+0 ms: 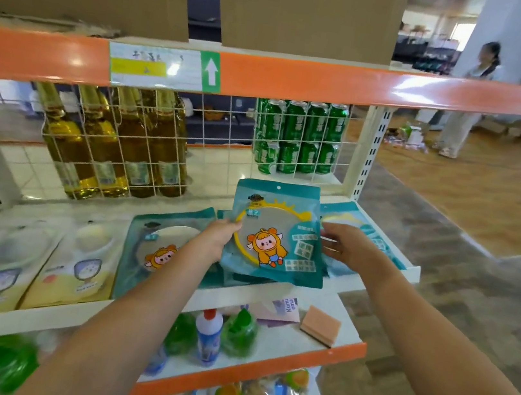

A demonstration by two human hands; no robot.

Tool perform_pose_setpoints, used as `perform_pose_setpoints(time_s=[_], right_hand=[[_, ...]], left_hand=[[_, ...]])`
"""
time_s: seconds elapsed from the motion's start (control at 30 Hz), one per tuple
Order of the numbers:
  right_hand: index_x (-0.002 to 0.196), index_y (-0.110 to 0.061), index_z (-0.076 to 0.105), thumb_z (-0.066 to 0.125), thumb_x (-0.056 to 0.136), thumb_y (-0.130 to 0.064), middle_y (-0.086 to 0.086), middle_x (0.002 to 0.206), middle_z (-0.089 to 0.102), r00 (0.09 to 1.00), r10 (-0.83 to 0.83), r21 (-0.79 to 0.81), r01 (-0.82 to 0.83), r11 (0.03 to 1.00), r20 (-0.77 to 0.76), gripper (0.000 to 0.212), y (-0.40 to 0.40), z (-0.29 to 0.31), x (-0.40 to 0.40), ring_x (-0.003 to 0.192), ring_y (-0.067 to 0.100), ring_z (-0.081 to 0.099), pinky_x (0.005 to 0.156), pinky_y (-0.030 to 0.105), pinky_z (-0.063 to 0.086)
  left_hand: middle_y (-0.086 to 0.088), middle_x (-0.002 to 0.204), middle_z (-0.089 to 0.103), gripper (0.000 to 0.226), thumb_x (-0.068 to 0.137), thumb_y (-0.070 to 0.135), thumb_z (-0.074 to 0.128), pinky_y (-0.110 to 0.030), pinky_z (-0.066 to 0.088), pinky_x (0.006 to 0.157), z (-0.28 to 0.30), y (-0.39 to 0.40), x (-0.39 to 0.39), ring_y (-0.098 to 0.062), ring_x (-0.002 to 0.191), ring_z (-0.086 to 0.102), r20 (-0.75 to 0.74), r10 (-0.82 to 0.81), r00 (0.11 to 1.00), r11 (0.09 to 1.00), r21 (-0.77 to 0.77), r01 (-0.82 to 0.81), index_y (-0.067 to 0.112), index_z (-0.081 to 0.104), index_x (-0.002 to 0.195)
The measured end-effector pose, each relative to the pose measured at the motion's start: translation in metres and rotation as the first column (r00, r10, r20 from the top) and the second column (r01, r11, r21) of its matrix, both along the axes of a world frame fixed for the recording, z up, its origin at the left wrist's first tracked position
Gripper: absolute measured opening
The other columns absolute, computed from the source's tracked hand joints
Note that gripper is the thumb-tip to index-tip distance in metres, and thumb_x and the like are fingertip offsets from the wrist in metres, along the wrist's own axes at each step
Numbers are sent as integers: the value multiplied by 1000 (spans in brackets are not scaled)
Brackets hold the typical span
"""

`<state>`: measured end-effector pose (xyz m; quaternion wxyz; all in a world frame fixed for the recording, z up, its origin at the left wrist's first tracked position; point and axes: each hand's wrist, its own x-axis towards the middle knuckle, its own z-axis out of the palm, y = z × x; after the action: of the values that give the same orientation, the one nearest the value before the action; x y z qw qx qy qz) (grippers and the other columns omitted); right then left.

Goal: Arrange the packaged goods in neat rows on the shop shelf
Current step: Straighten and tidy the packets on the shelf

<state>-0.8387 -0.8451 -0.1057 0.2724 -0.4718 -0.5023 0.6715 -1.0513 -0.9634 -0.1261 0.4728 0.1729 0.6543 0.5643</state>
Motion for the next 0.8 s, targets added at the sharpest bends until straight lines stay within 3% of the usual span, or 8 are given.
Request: perform_pose_setpoints(time_s=[0.07, 0.27, 0.37, 0.47, 0.57, 0.67, 0.8], right_hand=[[97, -8, 58, 52, 95, -9, 7, 85, 63, 999, -29, 51, 28, 998, 32, 6, 8, 0, -2, 71, 17, 61, 52, 22, 55], [90, -16, 62, 52, 94, -13, 19, 103, 67, 944, -56, 362, -69, 930, 326, 11, 36, -2, -10, 78, 25, 59, 68, 36, 49], [94, -22, 62, 45, 94, -14, 14, 86, 64, 820, -65, 507, -287, 813, 568, 18, 41, 2, -9, 78, 31, 61, 66, 38, 54], [100, -15, 62, 38, 97, -17, 13, 88, 65, 689, -107, 549, -465, 694, 717, 24, 49, 0, -10, 74, 32, 62, 56, 28, 42], [117, -12, 59, 38, 99, -20, 14, 106, 65, 656, -87, 548, -543, 637, 750, 29, 54, -4, -10, 72, 28, 58, 53, 24, 37], [123, -15, 57, 41, 99, -23, 12, 119, 61, 656, -77, 565, -577, 590, 751, 30, 57, -10, -11, 101, 32, 61, 72, 29, 43], [122, -18, 56, 40, 98, -25, 9, 128, 55, 610, -101, 572, -656, 493, 786, 30, 60, -17, -11, 113, 29, 52, 89, 35, 44]], left_hand=[[-10, 78, 61, 12, 98, 14, 51, -40, 50, 66, -4, 1, -7, -23, 68, 58, 8, 56, 998, 998, -13, -56, 8, 59, 91], [-7, 78, 58, 15, 97, 16, 54, -33, 47, 63, -14, 8, -14, -19, 70, 54, -95, 195, 976, 977, -65, -202, 7, 57, 108], [-7, 79, 58, 17, 97, 16, 54, -32, 47, 63, -16, 12, -7, -19, 69, 54, -134, 230, 964, 968, -72, -241, 5, 56, 109], [-12, 97, 61, 22, 97, 19, 52, -36, 52, 76, -19, 15, -1, -25, 87, 59, -257, 223, 940, 959, -117, -259, 3, 53, 112], [-15, 117, 61, 35, 97, 25, 50, -41, 52, 88, -18, 13, 2, -30, 104, 60, -515, 109, 850, 949, -202, -244, 5, 53, 125], [-14, 115, 62, 33, 98, 30, 47, -42, 50, 91, -17, 9, 5, -29, 104, 60, -718, -56, 694, 922, -303, -239, 7, 56, 120], [-15, 115, 60, 34, 99, 28, 46, -35, 46, 84, -19, 2, 13, -29, 106, 58, -820, -240, 520, 885, -405, -230, 3, 56, 119]])
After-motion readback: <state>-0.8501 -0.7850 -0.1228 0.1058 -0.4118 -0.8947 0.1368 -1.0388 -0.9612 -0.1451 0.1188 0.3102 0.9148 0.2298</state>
